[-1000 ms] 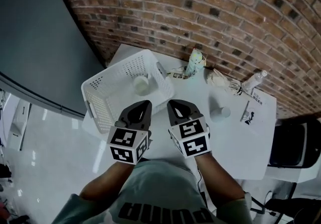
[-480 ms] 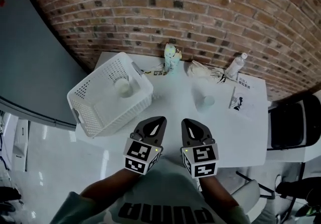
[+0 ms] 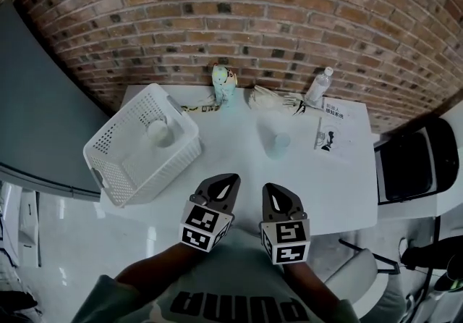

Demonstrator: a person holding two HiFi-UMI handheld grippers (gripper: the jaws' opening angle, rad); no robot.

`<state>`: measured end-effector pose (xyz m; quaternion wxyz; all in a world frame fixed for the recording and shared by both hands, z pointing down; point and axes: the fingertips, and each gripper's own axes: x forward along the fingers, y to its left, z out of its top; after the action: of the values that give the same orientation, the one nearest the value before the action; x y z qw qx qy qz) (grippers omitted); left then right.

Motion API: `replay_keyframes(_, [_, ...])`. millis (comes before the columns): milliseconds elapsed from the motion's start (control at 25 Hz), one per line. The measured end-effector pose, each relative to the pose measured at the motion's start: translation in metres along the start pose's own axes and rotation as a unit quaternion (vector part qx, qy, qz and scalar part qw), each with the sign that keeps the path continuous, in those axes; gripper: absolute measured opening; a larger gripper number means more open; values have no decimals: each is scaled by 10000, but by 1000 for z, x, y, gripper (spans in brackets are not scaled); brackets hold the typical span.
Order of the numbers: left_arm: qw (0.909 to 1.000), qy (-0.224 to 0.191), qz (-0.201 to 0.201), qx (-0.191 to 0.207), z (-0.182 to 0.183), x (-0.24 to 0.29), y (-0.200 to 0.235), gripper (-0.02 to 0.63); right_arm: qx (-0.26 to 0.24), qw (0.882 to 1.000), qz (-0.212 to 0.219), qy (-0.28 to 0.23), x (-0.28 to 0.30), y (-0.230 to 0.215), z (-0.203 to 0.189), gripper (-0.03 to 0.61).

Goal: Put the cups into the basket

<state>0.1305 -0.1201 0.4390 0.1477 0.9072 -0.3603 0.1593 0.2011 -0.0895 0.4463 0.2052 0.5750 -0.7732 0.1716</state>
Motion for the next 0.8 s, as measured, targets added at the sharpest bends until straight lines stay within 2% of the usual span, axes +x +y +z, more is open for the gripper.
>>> replay_keyframes(240, [9999,1,-91,65,-2,6,-10,6,65,9999,-77,-61,-3,-8,0,15])
replay_keyframes(800, [9998,4,9,206,-4,4,-7,5,131,9999,-9,16,4,-4,-6,15])
